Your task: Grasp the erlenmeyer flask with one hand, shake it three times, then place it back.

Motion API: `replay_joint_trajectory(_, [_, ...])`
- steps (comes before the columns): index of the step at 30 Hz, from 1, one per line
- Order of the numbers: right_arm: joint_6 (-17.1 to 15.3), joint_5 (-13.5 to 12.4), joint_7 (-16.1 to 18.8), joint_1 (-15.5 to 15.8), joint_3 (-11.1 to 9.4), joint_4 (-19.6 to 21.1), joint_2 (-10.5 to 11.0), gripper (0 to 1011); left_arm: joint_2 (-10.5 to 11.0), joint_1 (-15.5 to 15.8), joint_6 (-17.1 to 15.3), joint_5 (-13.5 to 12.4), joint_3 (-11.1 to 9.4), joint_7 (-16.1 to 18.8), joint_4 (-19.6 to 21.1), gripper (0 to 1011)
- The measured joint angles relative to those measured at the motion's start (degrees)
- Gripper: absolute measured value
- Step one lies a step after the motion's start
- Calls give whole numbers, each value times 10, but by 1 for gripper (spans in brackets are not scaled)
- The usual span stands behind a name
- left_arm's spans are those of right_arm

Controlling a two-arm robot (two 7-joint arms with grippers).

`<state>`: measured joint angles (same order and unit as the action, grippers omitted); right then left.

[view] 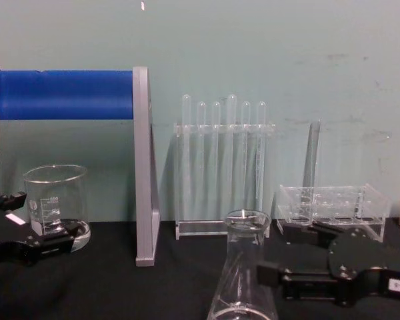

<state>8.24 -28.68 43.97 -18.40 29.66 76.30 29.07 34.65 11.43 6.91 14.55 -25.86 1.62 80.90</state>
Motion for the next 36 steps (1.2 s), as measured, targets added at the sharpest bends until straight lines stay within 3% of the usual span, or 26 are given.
replay_joint_trajectory(22, [-2, 7, 1, -49, 32, -56, -47, 1000, 0, 0, 0, 0, 0, 0, 0, 1001])
replay_joint_trajectory(36, [-5, 11, -9, -54, 34, -64, -53, 1000, 0, 0, 0, 0, 0, 0, 0, 1001])
